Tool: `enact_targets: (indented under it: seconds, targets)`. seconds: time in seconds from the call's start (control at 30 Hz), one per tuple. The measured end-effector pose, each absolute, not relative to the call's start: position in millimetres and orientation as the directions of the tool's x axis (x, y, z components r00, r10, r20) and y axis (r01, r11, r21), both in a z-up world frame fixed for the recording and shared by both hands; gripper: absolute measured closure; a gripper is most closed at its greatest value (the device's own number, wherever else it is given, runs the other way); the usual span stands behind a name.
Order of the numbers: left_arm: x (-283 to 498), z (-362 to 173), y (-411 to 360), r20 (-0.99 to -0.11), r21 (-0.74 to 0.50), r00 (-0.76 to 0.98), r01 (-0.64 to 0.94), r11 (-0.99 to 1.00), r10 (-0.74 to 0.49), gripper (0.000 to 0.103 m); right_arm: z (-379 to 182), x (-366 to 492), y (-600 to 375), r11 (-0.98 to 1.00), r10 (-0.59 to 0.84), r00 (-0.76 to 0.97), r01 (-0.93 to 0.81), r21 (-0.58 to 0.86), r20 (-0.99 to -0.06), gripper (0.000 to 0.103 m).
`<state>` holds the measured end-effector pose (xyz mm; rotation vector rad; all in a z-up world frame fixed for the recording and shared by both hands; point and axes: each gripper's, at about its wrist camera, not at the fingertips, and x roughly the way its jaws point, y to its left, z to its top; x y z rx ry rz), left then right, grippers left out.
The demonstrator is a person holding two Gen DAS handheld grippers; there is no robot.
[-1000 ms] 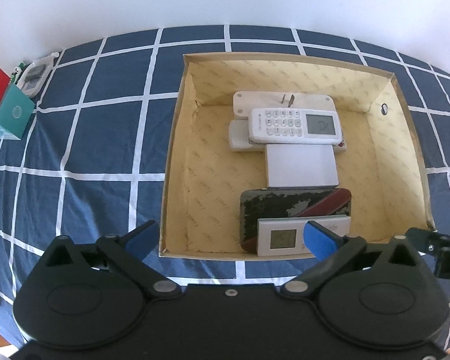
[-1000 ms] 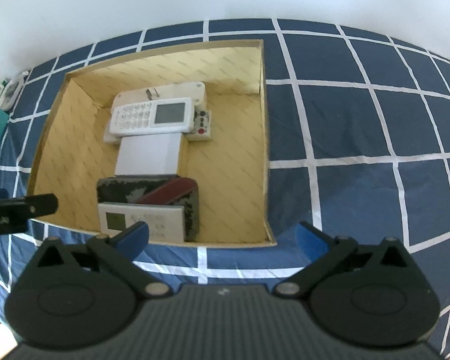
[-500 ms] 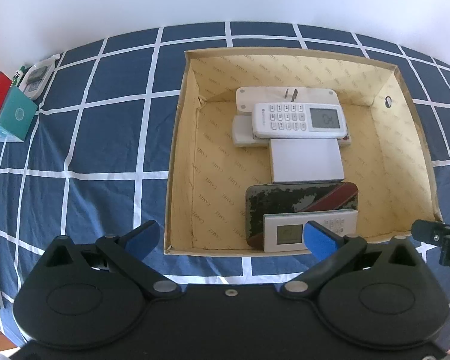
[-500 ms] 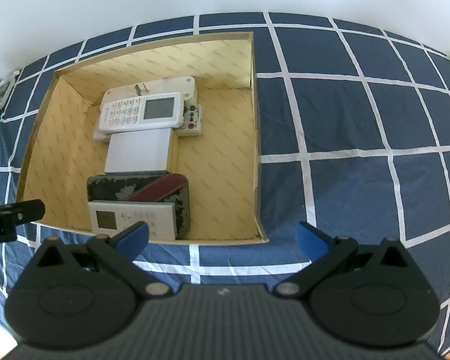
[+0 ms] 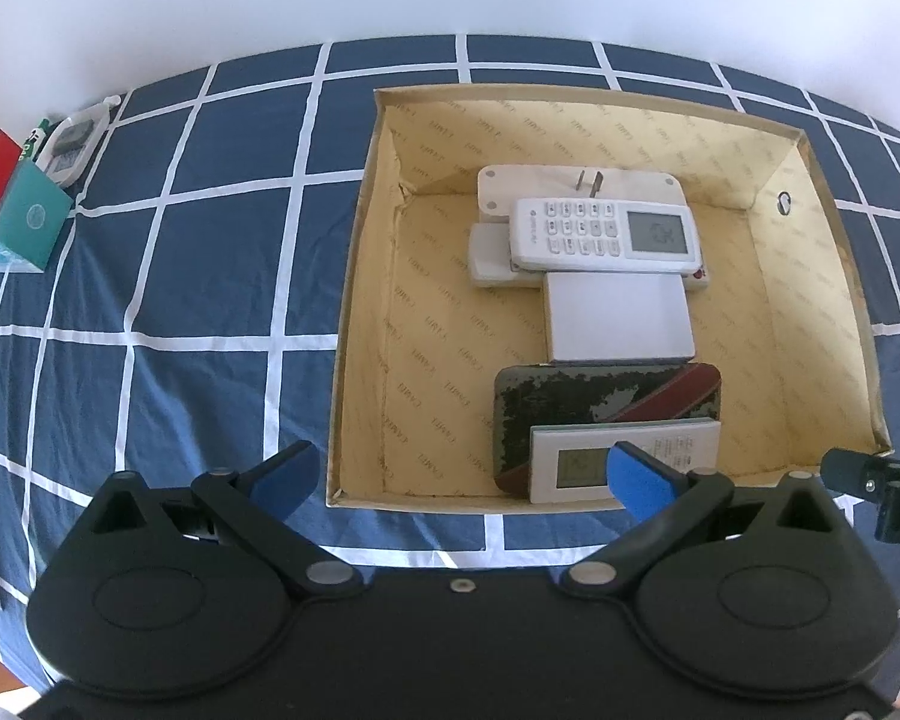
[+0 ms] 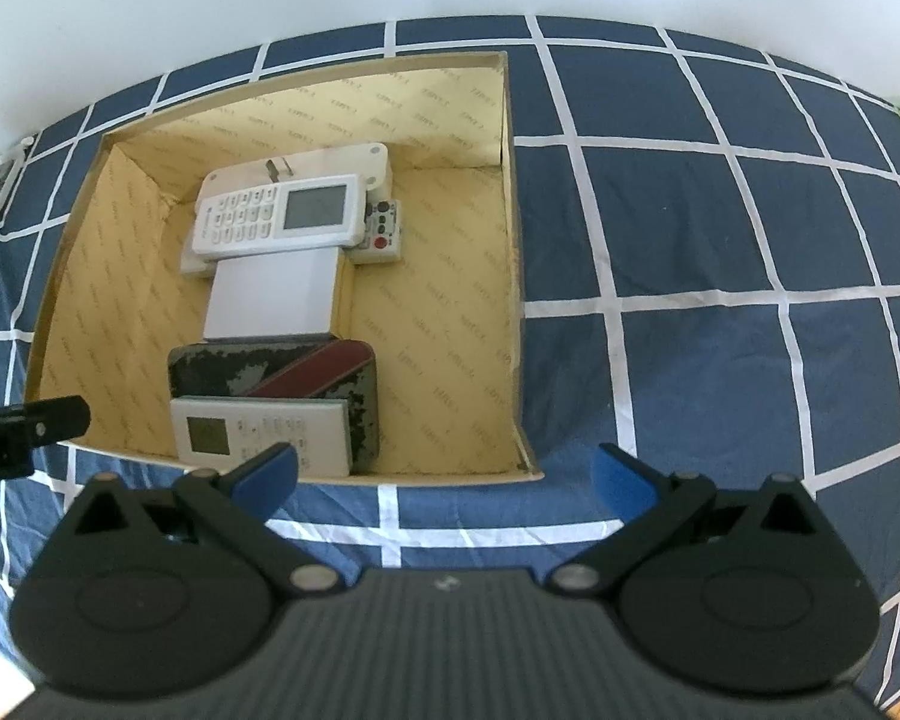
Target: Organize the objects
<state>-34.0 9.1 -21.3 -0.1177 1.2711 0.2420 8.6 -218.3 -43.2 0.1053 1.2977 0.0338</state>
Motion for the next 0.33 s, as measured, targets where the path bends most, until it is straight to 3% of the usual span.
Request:
enact_targets:
  seconds: [0.33]
  targets:
    - [-30.8,-23.5,12.2,-0.957,0.043,0.267,-0.243,0.969,0.109,0.0,-44.0,8.8,-217.2,0.995,0.082,0.27,0.037,0.095,-0.959,0.0]
